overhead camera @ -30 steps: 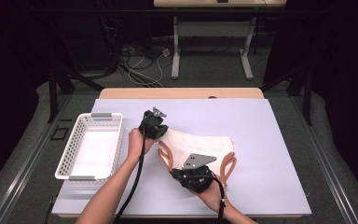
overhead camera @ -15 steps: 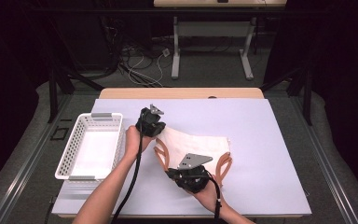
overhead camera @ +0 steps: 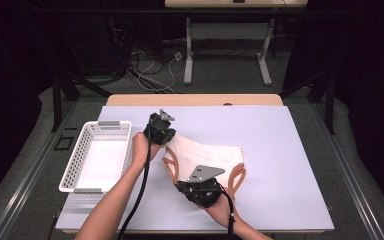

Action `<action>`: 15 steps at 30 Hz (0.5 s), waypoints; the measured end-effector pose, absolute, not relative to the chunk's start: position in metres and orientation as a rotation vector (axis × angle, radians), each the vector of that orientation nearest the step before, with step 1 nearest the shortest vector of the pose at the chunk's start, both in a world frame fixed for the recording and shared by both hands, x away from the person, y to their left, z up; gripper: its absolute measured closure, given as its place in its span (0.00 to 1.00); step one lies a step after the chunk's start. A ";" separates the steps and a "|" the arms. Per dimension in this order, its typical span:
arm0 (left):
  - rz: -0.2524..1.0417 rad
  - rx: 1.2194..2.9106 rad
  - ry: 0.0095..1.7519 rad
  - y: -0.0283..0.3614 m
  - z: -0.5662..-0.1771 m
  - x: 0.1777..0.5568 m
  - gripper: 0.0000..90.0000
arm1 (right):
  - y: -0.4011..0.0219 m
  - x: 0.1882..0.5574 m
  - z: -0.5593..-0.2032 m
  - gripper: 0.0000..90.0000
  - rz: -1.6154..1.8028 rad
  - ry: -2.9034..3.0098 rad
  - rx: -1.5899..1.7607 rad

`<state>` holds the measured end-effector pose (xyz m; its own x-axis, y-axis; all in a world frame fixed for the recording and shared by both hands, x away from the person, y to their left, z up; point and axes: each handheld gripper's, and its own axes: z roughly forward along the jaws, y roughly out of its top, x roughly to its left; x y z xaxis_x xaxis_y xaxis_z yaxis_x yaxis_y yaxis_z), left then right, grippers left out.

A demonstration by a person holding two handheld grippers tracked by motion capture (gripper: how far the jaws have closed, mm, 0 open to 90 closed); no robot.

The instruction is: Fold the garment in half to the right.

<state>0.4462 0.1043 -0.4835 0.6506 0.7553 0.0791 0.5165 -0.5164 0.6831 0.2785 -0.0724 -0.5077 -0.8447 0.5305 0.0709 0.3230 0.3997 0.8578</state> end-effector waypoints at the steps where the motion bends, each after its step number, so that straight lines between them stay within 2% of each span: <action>1: 0.491 2.236 0.983 0.104 -0.484 0.446 0.97 | -0.072 0.279 -0.507 0.96 1.425 2.440 0.754; 15: 0.535 2.242 0.995 0.112 -0.472 0.448 0.97 | -0.061 0.282 -0.500 0.96 1.441 2.434 0.740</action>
